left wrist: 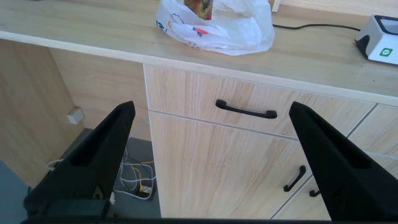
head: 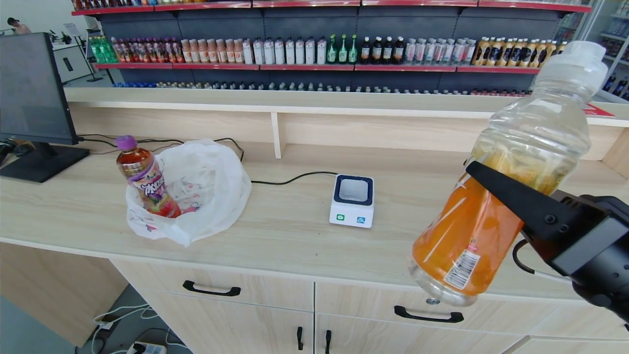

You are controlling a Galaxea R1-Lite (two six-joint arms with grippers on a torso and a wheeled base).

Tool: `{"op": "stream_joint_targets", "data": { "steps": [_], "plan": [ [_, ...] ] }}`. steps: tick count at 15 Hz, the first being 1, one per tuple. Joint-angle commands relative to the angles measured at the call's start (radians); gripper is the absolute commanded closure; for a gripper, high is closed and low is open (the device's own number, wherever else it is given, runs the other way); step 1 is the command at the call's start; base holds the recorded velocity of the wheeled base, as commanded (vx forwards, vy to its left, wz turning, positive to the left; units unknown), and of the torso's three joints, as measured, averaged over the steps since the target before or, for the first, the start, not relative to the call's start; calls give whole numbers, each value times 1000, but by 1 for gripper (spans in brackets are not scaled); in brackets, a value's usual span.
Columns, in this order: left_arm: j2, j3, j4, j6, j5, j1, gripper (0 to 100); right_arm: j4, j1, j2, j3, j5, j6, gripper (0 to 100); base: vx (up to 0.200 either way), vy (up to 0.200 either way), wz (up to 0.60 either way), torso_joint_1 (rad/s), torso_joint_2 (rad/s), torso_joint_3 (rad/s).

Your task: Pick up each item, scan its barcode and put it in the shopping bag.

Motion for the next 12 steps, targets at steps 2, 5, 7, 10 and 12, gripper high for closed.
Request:
{"op": "stream_joint_targets", "data": {
  "steps": [2,5,7,10,12],
  "plan": [
    [0,0,-1,1,1,-1,0,-1,99,-45,34,-4,-9,100,0,0,0,0,0,0],
    [0,0,-1,-1,1,1,0,-1,220,-87,108,-10,-12,100,0,0,0,0,0,0],
    [0,0,-1,-1,1,1,0,-1,268,-88,102,-59,-6,100,0,0,0,0,0,0],
    [0,0,-1,-1,1,1,0,-1,400,-76,94,-156,-6,100,0,0,0,0,0,0],
    [0,0,-1,-1,1,-1,0,-1,415,-44,73,-170,-4,100,0,0,0,0,0,0]
  ]
}}
